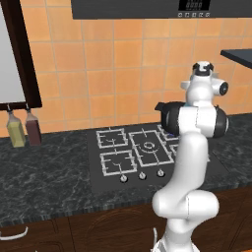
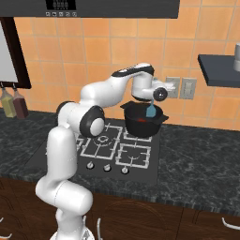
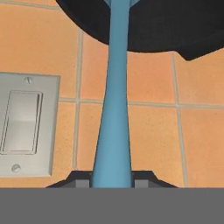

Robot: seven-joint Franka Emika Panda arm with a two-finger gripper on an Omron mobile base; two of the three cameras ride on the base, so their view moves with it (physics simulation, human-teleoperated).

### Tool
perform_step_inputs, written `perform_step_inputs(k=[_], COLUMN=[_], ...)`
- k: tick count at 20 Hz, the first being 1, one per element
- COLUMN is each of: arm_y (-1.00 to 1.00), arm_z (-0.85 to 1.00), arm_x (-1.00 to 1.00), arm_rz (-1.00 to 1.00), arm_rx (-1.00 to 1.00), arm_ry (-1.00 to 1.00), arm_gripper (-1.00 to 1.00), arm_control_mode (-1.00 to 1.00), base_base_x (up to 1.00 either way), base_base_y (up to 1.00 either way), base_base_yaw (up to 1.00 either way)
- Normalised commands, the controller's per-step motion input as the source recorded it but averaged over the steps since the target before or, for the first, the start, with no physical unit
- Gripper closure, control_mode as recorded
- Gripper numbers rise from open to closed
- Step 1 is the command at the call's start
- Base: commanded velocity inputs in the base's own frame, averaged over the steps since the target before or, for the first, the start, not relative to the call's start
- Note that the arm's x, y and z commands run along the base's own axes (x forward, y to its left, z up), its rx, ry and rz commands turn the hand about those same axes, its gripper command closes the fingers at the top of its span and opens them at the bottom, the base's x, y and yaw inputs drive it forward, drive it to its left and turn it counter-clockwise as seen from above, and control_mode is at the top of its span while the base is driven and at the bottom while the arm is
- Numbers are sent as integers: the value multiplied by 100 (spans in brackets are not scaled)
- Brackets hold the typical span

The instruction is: Put the bell pepper and bell pepper in the pot. Retrieve the spatula and lightly stir the vegetables in the pot.

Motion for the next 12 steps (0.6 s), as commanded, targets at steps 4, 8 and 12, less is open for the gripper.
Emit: perform_step_inputs(k=[4, 8, 12], arm_y=[31, 33, 17], arm_z=[-26, -32, -36], arm_x=[-34, -5, 0], arm_rz=[-1, -3, -7], arm_rx=[0, 0, 0], arm_ry=[0, 0, 0], arm_gripper=[100, 100, 100], arm_control_mode=[-100, -100, -100], base_base_x=[0, 0, 0], base_base_y=[0, 0, 0], base_base_yaw=[0, 0, 0])
